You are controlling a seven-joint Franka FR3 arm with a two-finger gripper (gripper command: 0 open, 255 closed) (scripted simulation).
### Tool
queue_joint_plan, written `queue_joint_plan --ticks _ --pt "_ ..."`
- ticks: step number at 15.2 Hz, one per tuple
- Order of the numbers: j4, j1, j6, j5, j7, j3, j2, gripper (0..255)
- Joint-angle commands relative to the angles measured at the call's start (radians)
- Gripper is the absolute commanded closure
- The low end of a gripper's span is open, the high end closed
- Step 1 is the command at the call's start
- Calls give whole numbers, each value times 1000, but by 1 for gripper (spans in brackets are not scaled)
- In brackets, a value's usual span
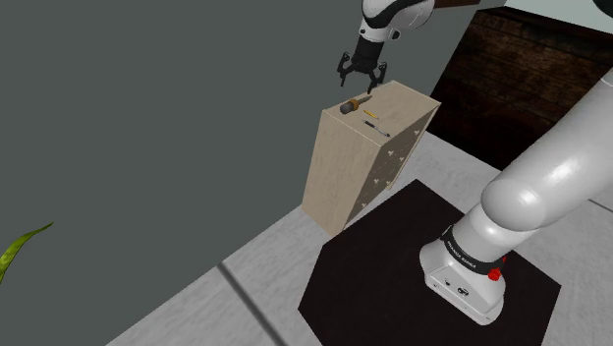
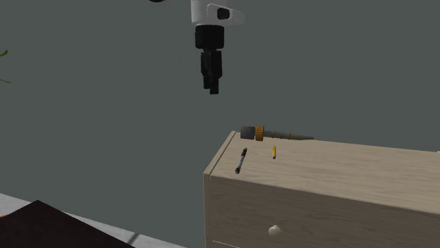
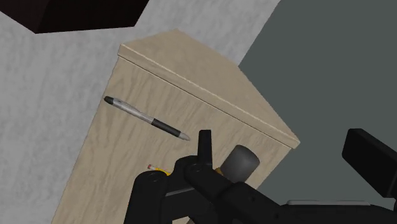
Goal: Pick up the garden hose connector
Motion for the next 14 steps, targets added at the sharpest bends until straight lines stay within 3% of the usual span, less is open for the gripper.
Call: queue_joint_plan --ticks 1,14 --pt "44 -11 20 -10 47 -12 59 0" --pt "372 -80 90 -21 291 -122 426 0"
